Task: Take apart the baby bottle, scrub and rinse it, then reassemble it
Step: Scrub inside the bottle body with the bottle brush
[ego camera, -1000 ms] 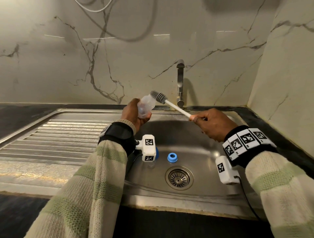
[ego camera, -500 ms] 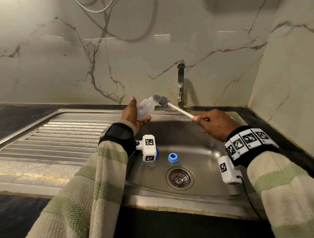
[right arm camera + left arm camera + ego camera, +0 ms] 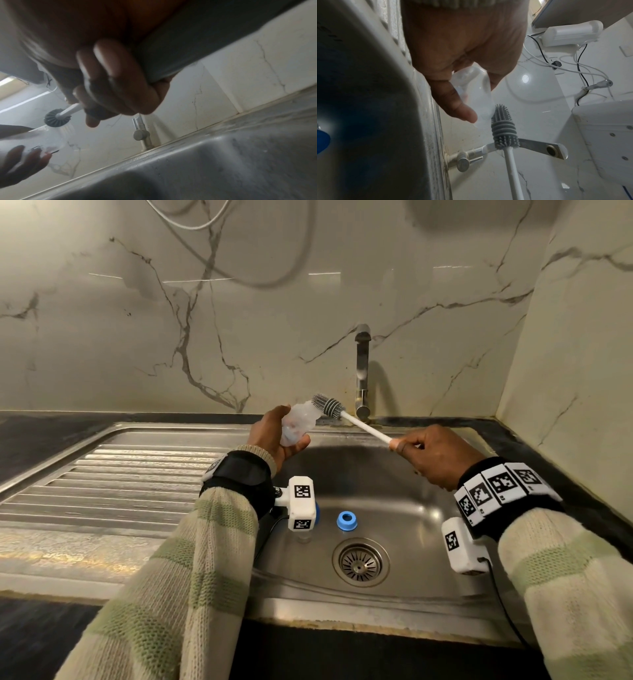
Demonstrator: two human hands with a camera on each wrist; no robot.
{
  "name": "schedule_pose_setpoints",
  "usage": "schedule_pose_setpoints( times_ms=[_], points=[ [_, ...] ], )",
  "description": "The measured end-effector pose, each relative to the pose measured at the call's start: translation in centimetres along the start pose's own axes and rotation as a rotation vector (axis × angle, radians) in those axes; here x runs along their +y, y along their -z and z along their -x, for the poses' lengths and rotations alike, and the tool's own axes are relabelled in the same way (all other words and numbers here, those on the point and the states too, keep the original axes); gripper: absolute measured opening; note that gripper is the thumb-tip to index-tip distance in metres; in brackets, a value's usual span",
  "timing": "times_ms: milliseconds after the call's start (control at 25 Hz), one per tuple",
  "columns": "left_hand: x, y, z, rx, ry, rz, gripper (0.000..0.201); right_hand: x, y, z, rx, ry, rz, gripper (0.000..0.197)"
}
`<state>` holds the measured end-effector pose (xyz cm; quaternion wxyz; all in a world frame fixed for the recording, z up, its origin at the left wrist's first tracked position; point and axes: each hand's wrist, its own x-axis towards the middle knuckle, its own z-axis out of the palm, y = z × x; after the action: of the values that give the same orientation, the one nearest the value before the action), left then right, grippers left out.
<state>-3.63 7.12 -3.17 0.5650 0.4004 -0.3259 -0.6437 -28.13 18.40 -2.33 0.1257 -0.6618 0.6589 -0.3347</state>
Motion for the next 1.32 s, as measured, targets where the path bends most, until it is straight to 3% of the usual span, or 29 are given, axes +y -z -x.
schedule_pose_setpoints(
  times_ms=[240,520,680,960,1320],
  points=[
    [0.0,-0.1,0.2,0.019,0.026,0.004,0.013,-0.4,-0.1,0.2,-0.012,0.017,-0.007,0.028],
    [0.2,-0.3,0.1,0.085,0.018,0.022,0.013,-0.5,0.0,0.3,-0.021,0.021,-0.022,0.025],
    [0.1,-0.1,0.0,0.07,0.028,0.02,0.028,-0.5,0.0,0.3,-0.027,0.011,-0.03,0.025],
    [0.3,-0.2,0.0,0.056,0.012,0.051,0.016,0.4,0.4,0.0,0.005,-0.035,-0.024,0.022],
    [0.0,0.1,0.0,0.036,-0.016,-0.046,0.041,-0.1,0.2,0.3,0.019,0.023,0.07,0.028]
  ],
)
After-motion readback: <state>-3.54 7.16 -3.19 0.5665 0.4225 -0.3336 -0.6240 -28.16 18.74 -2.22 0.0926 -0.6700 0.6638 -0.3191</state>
